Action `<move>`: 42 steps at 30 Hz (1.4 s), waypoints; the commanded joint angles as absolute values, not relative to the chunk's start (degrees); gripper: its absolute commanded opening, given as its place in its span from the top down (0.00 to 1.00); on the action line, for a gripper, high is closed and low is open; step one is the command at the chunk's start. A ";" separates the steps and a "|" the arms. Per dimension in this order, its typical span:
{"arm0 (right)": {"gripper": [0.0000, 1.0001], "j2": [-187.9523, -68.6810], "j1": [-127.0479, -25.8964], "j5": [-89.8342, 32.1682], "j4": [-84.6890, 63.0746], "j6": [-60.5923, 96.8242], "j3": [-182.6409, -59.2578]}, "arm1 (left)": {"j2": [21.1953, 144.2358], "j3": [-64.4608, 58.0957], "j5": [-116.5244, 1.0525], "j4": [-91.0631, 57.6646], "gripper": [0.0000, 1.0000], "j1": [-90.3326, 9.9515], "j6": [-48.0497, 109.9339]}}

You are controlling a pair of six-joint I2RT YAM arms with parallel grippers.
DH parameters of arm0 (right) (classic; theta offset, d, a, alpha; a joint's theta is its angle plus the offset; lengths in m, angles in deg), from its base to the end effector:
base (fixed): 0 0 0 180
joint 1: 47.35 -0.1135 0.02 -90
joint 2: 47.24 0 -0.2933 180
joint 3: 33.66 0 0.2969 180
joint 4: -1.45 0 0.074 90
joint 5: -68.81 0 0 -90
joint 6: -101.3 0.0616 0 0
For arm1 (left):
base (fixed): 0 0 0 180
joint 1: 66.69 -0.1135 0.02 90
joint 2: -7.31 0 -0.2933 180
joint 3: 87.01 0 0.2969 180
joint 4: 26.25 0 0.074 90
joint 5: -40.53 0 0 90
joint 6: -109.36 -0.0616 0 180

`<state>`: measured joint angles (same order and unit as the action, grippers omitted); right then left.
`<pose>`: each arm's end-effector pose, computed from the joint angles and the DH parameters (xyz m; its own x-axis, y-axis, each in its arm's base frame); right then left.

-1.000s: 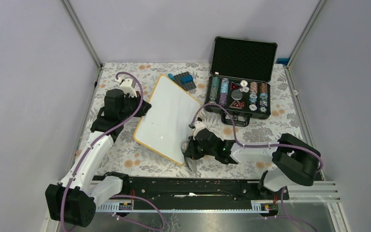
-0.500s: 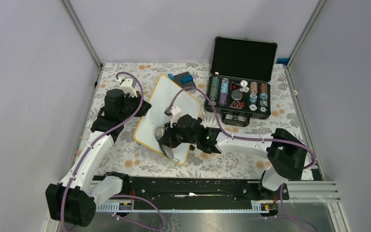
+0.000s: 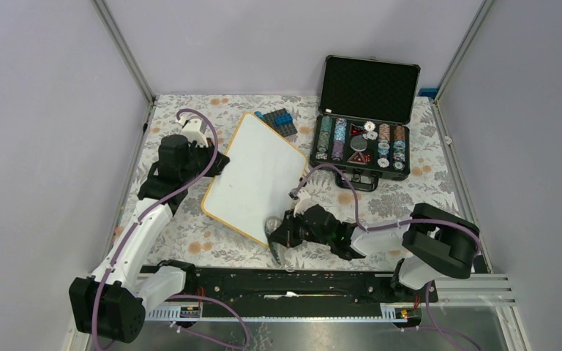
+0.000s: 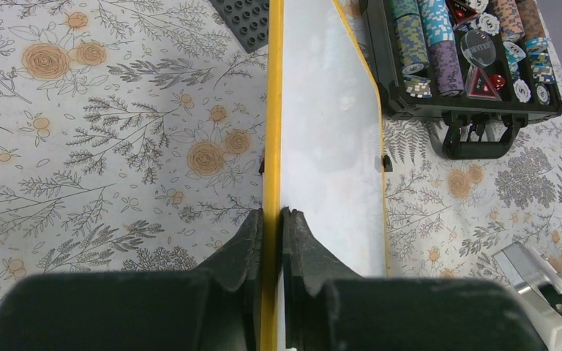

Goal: Erase the whiteboard

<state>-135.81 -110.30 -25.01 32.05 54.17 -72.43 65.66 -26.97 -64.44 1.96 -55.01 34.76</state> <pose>0.1474 0.2978 0.1354 -0.7336 0.0559 -0.6772 -0.5705 0.4908 0.6586 0.2733 -0.0727 0.3123 -0.5336 -0.1517 -0.8320 0.2907 0.8910 -0.3488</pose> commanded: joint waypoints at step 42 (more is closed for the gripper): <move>0.00 -100.10 -80.01 -2.23 -38.94 35.47 -94.48 | 57.29 6.50 -68.93 13.98 0.01 -52.80 37.39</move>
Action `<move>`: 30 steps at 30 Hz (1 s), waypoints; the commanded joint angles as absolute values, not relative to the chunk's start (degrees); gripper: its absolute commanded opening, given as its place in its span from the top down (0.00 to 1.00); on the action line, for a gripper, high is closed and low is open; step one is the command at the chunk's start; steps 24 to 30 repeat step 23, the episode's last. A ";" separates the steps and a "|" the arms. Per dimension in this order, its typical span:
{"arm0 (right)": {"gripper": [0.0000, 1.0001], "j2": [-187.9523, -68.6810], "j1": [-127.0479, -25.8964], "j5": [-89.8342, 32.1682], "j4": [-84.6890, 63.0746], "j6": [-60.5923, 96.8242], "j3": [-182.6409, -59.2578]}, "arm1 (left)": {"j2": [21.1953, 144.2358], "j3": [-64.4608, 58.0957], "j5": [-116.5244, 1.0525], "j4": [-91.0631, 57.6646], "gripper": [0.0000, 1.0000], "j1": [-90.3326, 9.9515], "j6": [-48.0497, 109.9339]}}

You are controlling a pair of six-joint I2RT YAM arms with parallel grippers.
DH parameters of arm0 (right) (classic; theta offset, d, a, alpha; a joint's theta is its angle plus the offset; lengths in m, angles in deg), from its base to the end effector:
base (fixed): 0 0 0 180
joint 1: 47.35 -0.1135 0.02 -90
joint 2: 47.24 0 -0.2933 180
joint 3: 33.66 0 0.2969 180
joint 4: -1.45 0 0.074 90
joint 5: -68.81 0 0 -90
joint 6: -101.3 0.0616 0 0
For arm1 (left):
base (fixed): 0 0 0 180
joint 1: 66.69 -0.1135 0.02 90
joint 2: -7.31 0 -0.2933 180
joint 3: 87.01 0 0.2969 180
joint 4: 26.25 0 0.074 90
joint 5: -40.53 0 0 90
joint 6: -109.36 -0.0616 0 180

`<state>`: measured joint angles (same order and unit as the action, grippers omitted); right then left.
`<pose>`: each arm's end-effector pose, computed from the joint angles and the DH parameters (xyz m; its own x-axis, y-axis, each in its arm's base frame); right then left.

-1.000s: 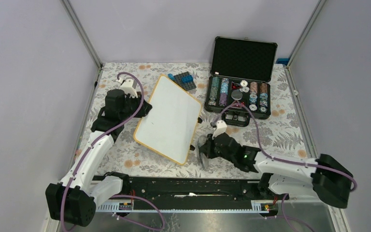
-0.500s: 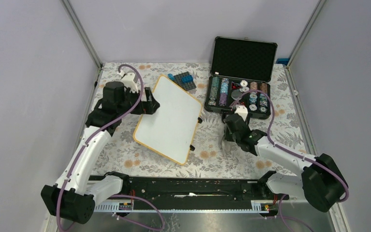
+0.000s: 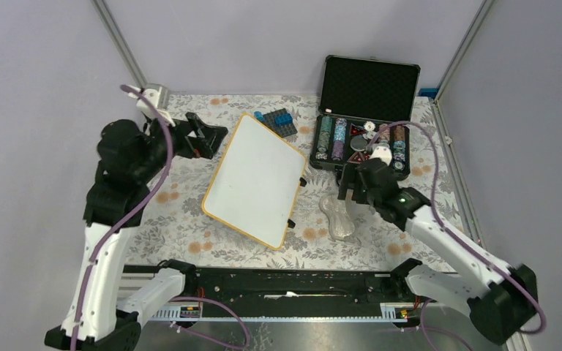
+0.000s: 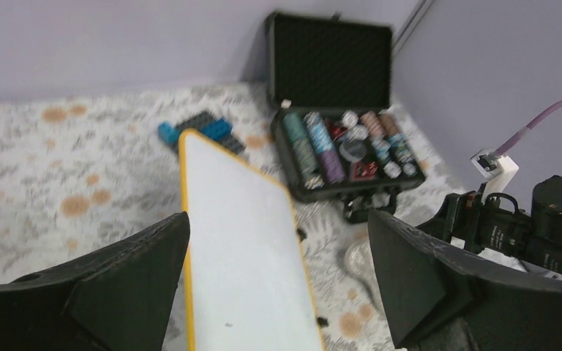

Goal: Erase the whiteboard

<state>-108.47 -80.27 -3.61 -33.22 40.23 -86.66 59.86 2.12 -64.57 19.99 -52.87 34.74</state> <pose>0.2367 0.1311 0.2377 -0.6609 0.1215 -0.7406 -0.0145 0.9846 0.1744 0.2017 -0.0661 0.5009 -0.2844 -0.1937 -0.9389 0.4196 0.8554 -0.3036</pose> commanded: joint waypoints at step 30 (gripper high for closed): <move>0.00 -69.59 -80.04 0.02 -35.43 22.38 -117.12 | 42.77 0.56 -72.34 -13.61 0.01 -52.89 43.27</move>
